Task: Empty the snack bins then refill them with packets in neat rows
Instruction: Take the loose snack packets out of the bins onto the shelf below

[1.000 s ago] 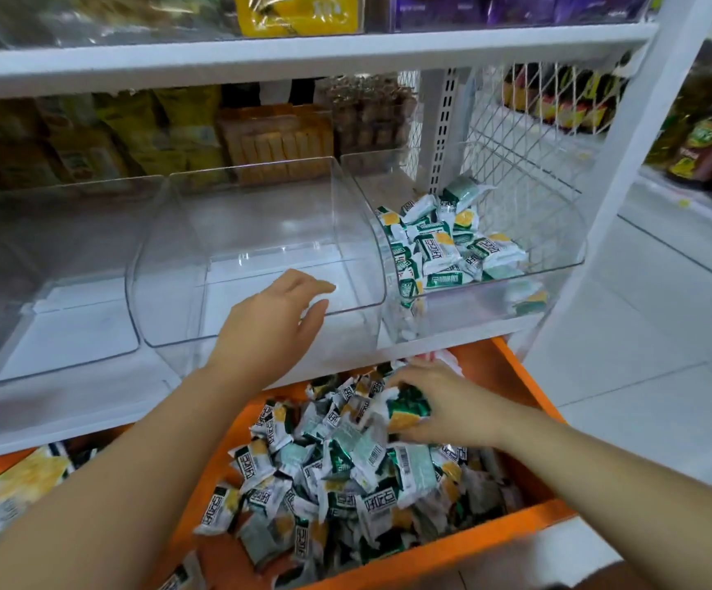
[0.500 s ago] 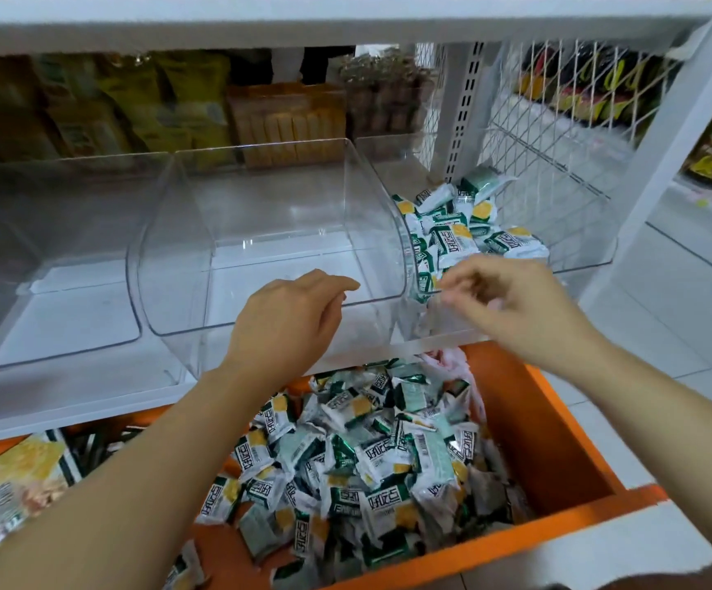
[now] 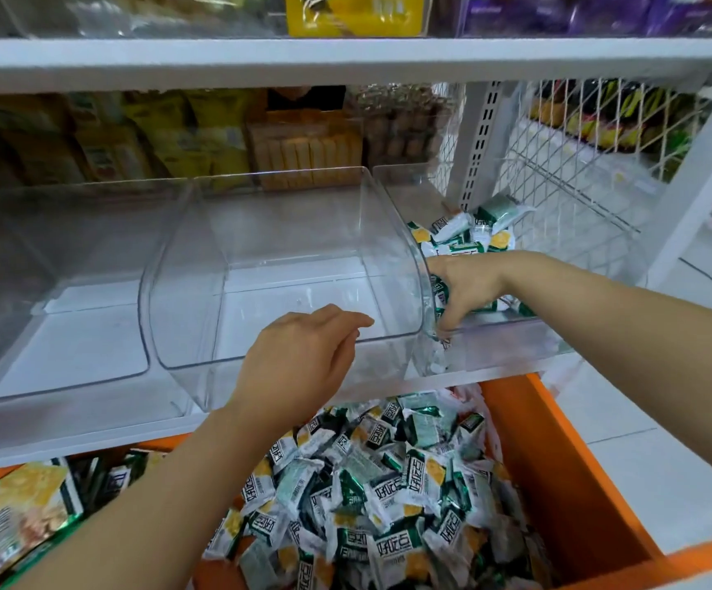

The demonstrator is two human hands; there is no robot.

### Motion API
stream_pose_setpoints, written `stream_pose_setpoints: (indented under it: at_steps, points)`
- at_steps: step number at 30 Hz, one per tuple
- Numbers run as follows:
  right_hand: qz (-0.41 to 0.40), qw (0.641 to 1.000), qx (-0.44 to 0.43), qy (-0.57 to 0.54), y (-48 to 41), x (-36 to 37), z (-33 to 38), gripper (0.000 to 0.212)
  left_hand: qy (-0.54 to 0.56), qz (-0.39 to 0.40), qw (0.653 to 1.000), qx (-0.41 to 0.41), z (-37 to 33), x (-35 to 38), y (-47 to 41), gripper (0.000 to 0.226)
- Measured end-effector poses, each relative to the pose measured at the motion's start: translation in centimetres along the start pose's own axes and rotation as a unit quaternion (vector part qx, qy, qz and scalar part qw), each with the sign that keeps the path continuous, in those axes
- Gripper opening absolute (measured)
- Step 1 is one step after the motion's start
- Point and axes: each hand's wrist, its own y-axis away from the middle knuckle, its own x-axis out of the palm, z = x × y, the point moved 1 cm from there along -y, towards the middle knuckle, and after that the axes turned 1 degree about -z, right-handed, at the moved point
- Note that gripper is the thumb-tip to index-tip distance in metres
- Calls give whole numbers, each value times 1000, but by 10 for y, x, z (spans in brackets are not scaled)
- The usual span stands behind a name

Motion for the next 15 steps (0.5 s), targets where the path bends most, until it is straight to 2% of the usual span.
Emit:
stream_pose_setpoints:
  at_steps: [3,6,10,12,15]
  points:
    - [31,998,18,46,-5,-2,0,92,7,3,1000,1,0,0,0,38]
    - [51,994,22,95,-6,5,1,104,6,-3,1000,0,1,1,1,38]
    - [65,997,17,42,2,13,-6,114,-2,-6,1000,0,1,2,1,36]
    - [53,998,15,29,6,13,-10,109,-5,-5,1000,1,1,2,1,36]
    - [23,999,9,28,11,12,-11,90,-10,-5,1000,2,1,2,2,36]
